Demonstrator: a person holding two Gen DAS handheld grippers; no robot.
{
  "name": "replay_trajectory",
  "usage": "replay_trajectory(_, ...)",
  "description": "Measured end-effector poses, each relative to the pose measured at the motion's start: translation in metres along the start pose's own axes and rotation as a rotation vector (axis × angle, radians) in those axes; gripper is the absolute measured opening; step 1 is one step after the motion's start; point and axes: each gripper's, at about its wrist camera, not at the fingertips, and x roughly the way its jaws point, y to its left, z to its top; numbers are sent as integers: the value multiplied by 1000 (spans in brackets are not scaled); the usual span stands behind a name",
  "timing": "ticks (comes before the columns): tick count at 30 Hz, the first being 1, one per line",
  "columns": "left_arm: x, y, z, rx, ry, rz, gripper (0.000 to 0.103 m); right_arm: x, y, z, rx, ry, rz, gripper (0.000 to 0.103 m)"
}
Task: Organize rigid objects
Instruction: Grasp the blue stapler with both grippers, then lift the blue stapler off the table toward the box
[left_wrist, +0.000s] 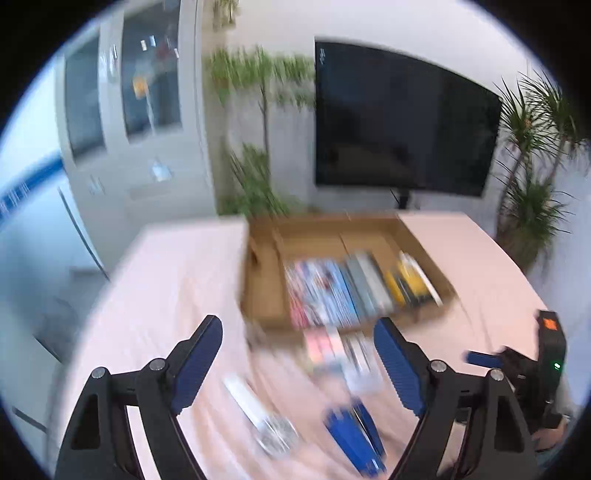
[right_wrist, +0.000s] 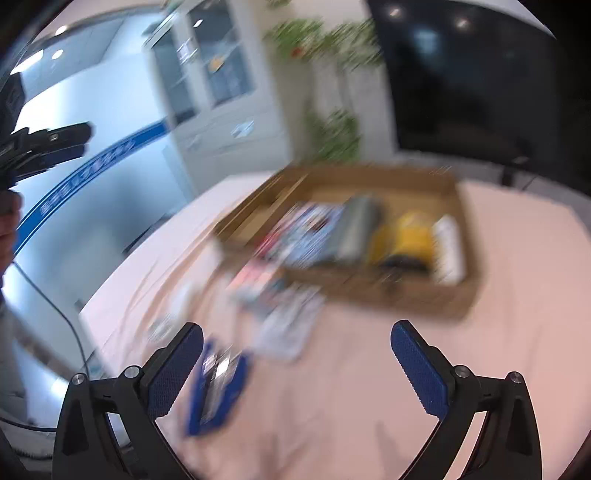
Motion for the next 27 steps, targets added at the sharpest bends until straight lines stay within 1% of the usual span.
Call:
replay_trajectory(1, 14, -10, -19, -22, 38, -33, 84, 9, 10, -11, 3, 30, 35, 102)
replay_trajectory(2, 25, -21, -28, -45, 73, -66, 84, 21, 19, -22, 14, 72, 75, 102)
replay_trajectory(3, 44, -25, -53, -67, 145, -120, 84, 28, 25, -33, 32, 99, 99, 102)
replay_trajectory(4, 52, -26, -70, -77, 195, -158, 82, 40, 30, -44, 71, 143, 146, 102)
replay_trajectory(6, 68, -37, -97, -104, 243, -236, 82, 58, 37, -61, 117, 211, 217, 99)
replay_trajectory(8, 84, -41, -119, -158, 272, -328, 82, 72, 43, -74, 111, 253, 219, 96)
replay_trajectory(10, 96, -41, -131, -224, 298, -379, 82, 82, 50, -80, 92, 261, 196, 92)
replay_trajectory(11, 102, -40, -135, -244, 311, -394, 82, 85, 52, -82, 93, 257, 187, 91)
replay_trajectory(13, 118, -40, -141, -299, 345, -422, 82, 90, 56, -84, 84, 251, 157, 86)
replay_trajectory(15, 130, -38, -147, -316, 375, -453, 79, 97, 62, -86, 60, 263, 135, 75)
replay_trajectory(16, 137, -38, -147, -316, 387, -458, 79, 99, 62, -85, 59, 276, 136, 70)
replay_trajectory(17, 144, -38, -148, -317, 404, -464, 79, 106, 64, -88, 60, 300, 147, 67)
replay_trajectory(18, 149, -39, -149, -315, 427, -465, 77, 111, 65, -90, 60, 316, 152, 61)
replay_trajectory(19, 156, -39, -154, -319, 440, -464, 67, 118, 65, -89, 56, 331, 148, 57)
replay_trajectory(20, 163, -38, -156, -329, 465, -463, 63, 119, 69, -90, 45, 302, 124, 56)
replay_trajectory(21, 165, -37, -157, -332, 459, -464, 63, 123, 70, -89, 44, 295, 115, 53)
replay_trajectory(22, 166, -37, -156, -326, 454, -460, 63, 124, 69, -88, 49, 284, 106, 44)
replay_trajectory(23, 167, -38, -156, -321, 455, -462, 61, 126, 64, -87, 76, 269, 100, 42)
replay_trajectory(24, 169, -39, -155, -311, 456, -464, 58, 128, 58, -85, 99, 256, 105, 37)
replay_trajectory(25, 168, -39, -154, -313, 453, -482, 57, 128, 52, -85, 114, 236, 85, 33)
replay_trajectory(27, 172, -49, -152, -298, 455, -502, 55, 127, 47, -84, 103, 221, 44, 31)
